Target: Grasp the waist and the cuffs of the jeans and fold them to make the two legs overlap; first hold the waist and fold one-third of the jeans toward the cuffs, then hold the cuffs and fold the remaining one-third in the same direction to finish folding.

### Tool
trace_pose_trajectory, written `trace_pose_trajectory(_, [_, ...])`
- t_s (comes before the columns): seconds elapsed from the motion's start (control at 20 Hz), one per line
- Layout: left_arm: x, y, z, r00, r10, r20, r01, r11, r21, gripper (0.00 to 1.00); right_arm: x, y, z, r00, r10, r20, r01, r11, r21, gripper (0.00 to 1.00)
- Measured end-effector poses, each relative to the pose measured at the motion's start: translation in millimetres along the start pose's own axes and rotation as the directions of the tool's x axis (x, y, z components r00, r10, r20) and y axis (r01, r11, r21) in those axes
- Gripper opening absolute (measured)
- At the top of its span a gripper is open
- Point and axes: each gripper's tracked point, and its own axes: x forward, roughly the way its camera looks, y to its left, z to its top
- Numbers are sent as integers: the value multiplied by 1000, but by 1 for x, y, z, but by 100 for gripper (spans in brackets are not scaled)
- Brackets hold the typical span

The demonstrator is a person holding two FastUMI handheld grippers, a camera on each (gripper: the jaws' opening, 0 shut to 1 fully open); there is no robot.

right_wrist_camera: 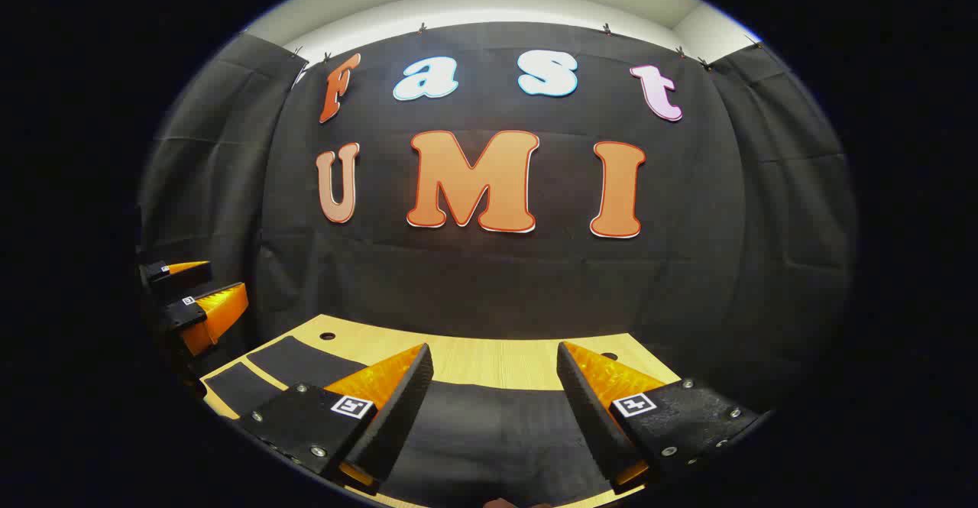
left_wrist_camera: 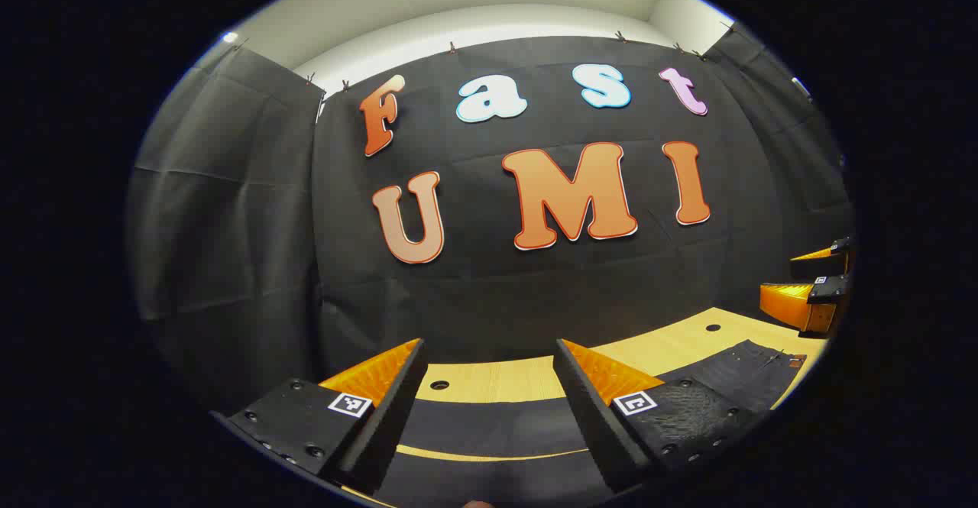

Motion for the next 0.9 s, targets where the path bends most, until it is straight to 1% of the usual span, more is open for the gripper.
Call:
trace_pose_trajectory(0.5, [-4, 22, -9, 999, 35, -19, -35, 999, -9, 99, 0, 9, 0, 1000, 2, -10, -3, 1000, -7, 98])
trace_pose_trajectory(0.65, [-4, 24, -5, 999, 32, -6, -32, 999, -6, 99, -1, 14, 1, 1000, 7, -7, -8, 1000, -10, 100])
trace_pose_trajectory(0.7, [-4, 24, -4, 1000, 27, 2, -27, 1000, -3, 99, 0, 18, 3, 1000, 12, -6, -12, 1000, -8, 98])
trace_pose_trajectory(0.8, [-4, 23, -3, 1000, 16, 8, -16, 1000, 1, 99, 1, 22, 0, 1000, 17, -11, -17, 1000, -9, 98])
trace_pose_trajectory(0.9, [-2, 27, -6, 1000, 14, 7, -14, 1000, 3, 99, 4, 25, -8, 999, 15, -41, -15, 1000, 8, 98])
